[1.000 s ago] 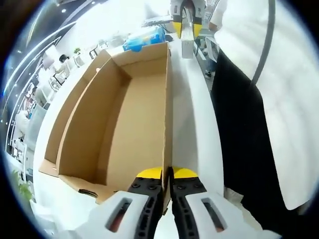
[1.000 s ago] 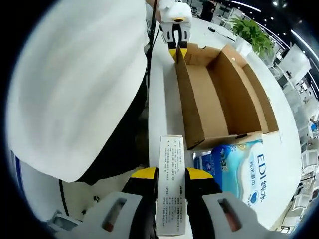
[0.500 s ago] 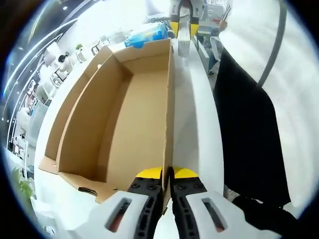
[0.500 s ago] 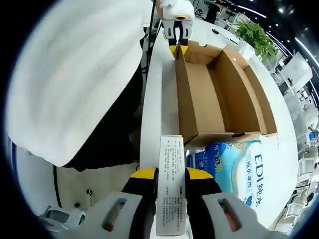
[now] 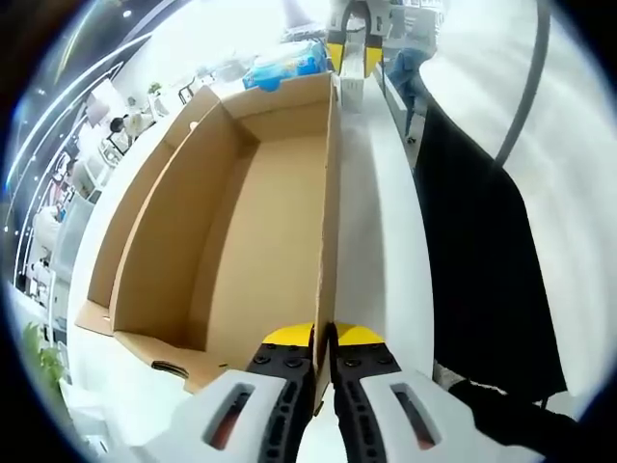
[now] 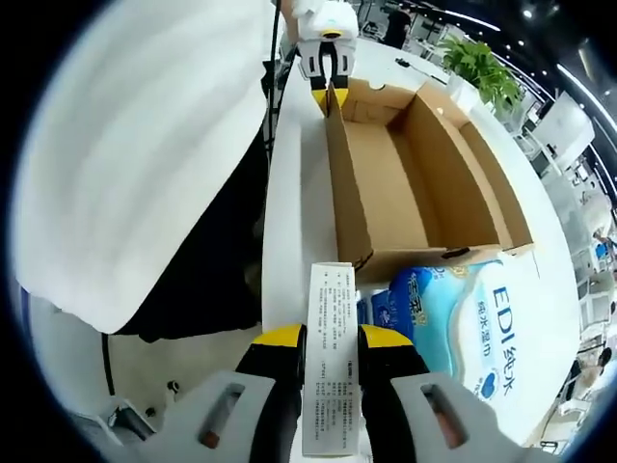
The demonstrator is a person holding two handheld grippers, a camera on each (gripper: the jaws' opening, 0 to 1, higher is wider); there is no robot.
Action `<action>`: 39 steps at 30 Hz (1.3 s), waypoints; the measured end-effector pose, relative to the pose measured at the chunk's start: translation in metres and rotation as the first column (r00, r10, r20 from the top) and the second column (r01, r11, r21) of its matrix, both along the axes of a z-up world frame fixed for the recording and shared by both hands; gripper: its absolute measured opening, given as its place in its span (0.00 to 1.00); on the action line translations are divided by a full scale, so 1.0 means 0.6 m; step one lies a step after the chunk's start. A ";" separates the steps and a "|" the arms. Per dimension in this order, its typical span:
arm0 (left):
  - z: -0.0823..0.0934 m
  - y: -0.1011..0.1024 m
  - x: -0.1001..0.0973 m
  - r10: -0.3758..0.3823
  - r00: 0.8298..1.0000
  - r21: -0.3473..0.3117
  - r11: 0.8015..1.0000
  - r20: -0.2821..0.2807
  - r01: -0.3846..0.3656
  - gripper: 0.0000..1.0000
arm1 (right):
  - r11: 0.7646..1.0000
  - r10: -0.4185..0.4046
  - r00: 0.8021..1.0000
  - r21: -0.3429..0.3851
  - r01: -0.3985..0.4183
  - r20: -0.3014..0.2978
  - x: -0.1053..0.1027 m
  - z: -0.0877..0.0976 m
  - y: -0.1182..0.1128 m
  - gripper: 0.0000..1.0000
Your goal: Operate the shoe box by opening the lid, removing the specified soft item, and placing it in the target area until the item is outside and the box remains undamaged.
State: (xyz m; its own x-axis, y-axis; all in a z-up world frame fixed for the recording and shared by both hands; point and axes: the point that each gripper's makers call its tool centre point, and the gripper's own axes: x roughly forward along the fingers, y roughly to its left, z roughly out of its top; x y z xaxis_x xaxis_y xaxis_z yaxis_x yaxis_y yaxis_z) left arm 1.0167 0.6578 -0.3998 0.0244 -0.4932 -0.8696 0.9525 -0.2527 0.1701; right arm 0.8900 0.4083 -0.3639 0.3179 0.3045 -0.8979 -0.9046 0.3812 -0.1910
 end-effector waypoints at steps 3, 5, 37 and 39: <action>0.000 0.000 0.000 0.000 1.000 0.001 1.000 -0.003 0.000 0.05 | 1.000 -0.007 1.000 -0.001 0.007 -0.001 0.002 -0.008 -0.006 0.19; -0.001 0.000 0.000 0.000 1.000 0.000 1.000 -0.001 0.000 0.05 | 1.000 -0.002 1.000 -0.002 0.002 -0.007 0.000 -0.012 -0.007 0.19; 0.005 -0.003 -0.002 0.011 1.000 0.007 1.000 -0.001 -0.011 0.05 | 0.995 0.013 1.000 -0.096 -0.016 -0.027 -0.008 -0.057 -0.044 0.20; 0.008 -0.005 -0.003 0.008 1.000 0.008 1.000 -0.001 -0.008 0.05 | 0.994 -0.009 0.999 -0.105 0.006 -0.030 -0.008 -0.058 -0.049 0.20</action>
State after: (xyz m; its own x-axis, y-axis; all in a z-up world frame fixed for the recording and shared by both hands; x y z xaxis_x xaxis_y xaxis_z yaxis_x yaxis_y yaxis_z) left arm 1.0150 0.6547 -0.3951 0.0270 -0.4864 -0.8733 0.9547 -0.2465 0.1668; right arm 0.8854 0.3790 -0.3988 0.2916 0.2060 -0.9341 -0.9077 0.3677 -0.2022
